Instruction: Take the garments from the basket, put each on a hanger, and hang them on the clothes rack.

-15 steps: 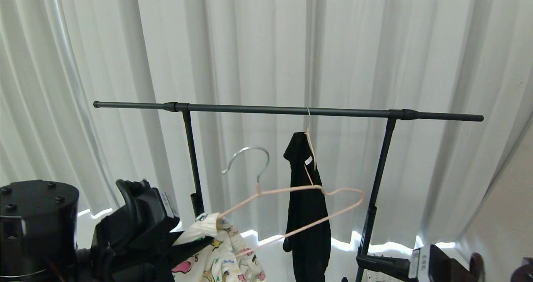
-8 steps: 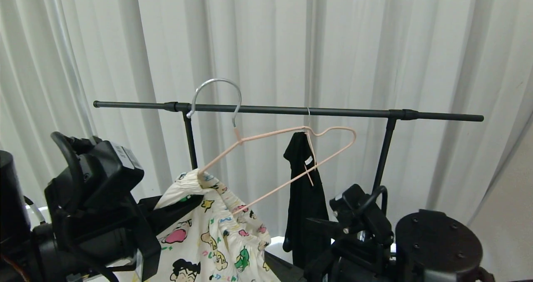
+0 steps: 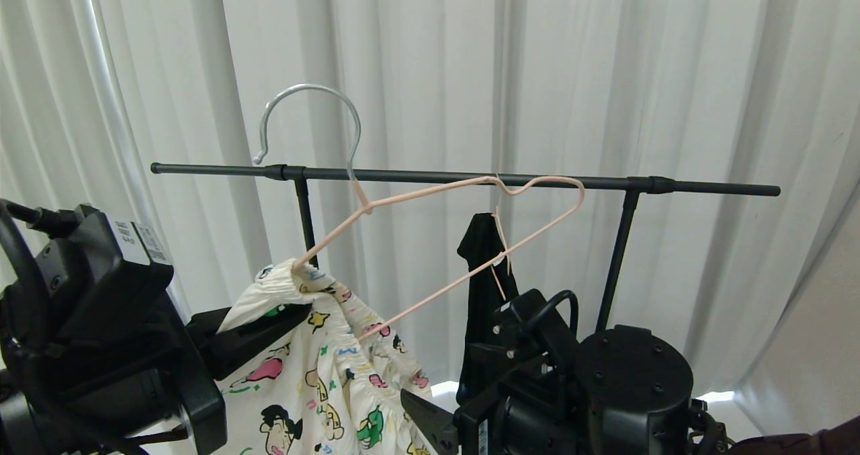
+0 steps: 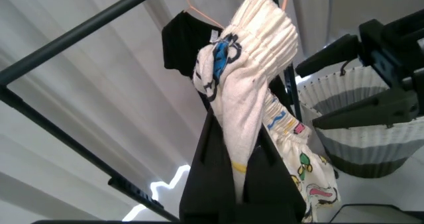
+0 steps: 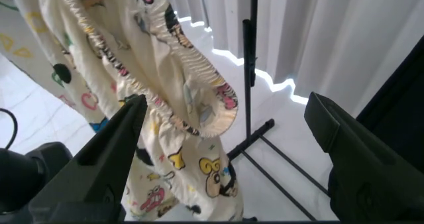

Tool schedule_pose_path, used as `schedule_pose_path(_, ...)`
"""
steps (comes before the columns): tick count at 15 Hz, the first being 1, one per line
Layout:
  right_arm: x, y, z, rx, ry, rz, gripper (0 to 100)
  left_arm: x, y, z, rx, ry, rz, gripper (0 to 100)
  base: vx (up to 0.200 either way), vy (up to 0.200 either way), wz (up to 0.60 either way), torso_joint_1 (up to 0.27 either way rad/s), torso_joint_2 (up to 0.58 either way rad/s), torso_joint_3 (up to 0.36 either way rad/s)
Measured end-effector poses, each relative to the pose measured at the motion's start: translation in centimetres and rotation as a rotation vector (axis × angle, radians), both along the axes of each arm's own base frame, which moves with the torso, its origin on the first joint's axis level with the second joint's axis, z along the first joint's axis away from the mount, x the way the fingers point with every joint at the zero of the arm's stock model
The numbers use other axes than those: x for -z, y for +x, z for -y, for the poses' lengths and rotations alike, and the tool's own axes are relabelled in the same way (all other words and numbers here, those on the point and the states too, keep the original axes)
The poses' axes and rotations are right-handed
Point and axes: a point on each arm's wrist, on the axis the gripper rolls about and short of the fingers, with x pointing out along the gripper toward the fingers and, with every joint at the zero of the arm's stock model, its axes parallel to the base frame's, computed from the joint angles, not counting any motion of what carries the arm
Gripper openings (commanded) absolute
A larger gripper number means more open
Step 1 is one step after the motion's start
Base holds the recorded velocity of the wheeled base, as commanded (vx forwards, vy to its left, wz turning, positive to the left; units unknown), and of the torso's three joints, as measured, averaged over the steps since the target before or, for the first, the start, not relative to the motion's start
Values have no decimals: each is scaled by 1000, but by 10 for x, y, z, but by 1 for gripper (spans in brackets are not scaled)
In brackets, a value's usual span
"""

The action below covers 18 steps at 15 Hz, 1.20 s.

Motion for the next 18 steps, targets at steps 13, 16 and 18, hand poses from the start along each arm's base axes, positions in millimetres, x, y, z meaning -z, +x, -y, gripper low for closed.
schedule_pose_path(13, 2, 14, 1, 43, -5, 5, 100, 1, -1, 3, 24, 1, -3, 0, 0, 0, 0, 0, 0, 0)
schedule_pose_path(16, 7, -2, -10, -18, -26, 9, 100, 1, -1, 4, 33, 3, -6, 0, 0, 0, 0, 0, 0, 0)
schedule_pose_path(18, 15, -2, -13, -19, -50, 2, 100, 1, -3, 7, 53, 2, -6, 0, 0, 0, 0, 0, 0, 0)
